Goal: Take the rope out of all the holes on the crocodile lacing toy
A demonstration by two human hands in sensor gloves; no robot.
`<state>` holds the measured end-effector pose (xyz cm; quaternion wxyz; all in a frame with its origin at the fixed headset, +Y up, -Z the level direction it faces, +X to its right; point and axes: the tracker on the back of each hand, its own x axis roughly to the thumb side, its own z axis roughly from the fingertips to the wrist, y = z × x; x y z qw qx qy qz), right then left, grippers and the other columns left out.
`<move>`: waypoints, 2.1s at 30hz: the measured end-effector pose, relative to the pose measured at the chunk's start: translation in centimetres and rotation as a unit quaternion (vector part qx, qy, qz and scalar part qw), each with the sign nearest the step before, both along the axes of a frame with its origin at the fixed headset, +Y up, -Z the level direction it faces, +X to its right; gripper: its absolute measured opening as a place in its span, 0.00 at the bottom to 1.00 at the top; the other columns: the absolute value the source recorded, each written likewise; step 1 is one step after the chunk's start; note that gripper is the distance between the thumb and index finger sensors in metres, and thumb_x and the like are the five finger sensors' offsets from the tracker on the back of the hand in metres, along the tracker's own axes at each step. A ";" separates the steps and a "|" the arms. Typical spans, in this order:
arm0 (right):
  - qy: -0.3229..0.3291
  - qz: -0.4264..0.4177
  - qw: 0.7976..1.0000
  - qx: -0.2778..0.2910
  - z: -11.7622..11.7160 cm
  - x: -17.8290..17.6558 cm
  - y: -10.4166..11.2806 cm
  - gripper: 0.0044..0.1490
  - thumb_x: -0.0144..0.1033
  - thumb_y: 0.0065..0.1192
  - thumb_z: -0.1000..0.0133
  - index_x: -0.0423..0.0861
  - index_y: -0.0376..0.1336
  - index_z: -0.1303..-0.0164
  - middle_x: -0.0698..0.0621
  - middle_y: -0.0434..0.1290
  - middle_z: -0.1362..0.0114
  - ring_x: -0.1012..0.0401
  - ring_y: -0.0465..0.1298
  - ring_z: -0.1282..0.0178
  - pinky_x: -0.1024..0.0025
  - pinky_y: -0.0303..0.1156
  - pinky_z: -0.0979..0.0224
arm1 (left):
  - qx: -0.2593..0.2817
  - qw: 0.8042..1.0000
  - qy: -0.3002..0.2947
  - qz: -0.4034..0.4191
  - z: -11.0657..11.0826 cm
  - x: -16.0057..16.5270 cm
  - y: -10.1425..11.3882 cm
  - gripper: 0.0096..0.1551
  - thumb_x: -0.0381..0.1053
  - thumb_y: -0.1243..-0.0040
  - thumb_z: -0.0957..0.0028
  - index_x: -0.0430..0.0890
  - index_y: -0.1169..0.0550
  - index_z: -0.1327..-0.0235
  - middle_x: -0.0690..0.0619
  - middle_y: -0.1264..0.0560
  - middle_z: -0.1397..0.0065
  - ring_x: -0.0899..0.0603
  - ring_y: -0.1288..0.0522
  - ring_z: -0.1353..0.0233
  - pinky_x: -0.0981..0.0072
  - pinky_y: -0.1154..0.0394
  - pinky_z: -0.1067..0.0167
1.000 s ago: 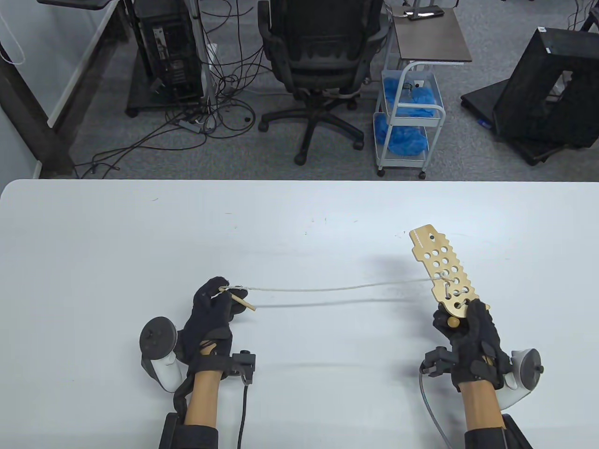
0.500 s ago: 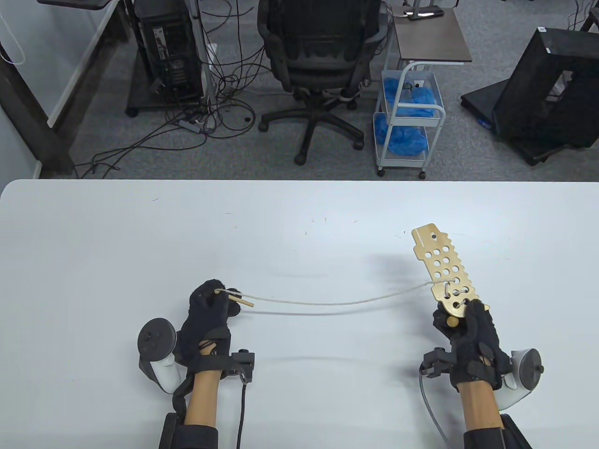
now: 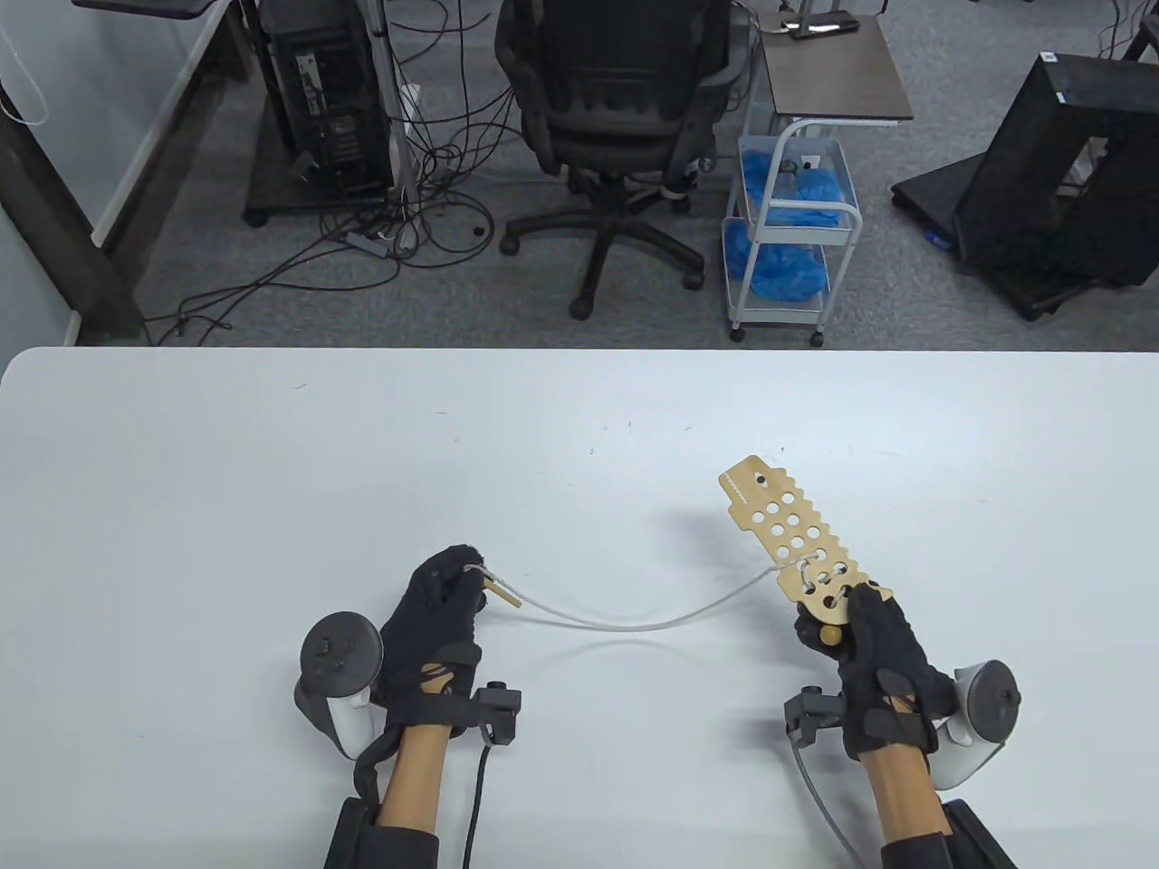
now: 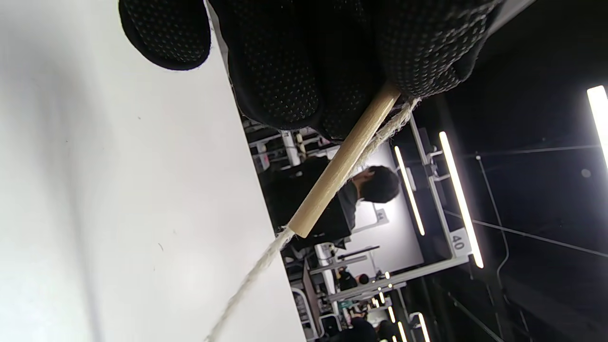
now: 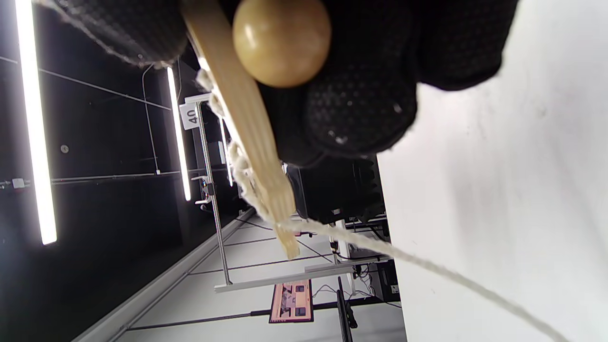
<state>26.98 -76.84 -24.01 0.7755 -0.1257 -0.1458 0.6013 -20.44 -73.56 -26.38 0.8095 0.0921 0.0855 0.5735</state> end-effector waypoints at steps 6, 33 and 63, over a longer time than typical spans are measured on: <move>0.025 0.023 0.999 0.007 0.0 -1.4 0.3 0.31 0.45 0.64 0.47 0.35 0.69 0.44 0.37 0.83 0.51 0.47 0.83 0.58 0.41 0.74 0.46 | 0.013 0.999 -0.031 -0.022 0.0 1.5 0.5 0.23 0.57 0.34 0.49 0.63 0.20 0.39 0.57 0.17 0.43 0.51 0.19 0.45 0.41 0.28 0.33; 0.092 0.133 0.987 0.018 0.1 -4.3 1.2 0.31 0.43 0.66 0.49 0.33 0.70 0.45 0.36 0.83 0.53 0.46 0.83 0.60 0.40 0.74 0.48 | 0.124 0.963 -0.194 -0.139 1.8 8.9 3.2 0.22 0.54 0.30 0.52 0.63 0.18 0.43 0.57 0.15 0.43 0.50 0.18 0.44 0.37 0.28 0.33; 0.200 0.220 0.954 0.045 0.2 -8.0 1.7 0.31 0.42 0.68 0.50 0.32 0.71 0.47 0.35 0.84 0.54 0.45 0.83 0.62 0.40 0.74 0.49 | 0.157 0.943 -0.207 -0.207 3.3 11.2 4.3 0.21 0.53 0.29 0.53 0.63 0.18 0.45 0.57 0.16 0.40 0.49 0.19 0.40 0.36 0.29 0.32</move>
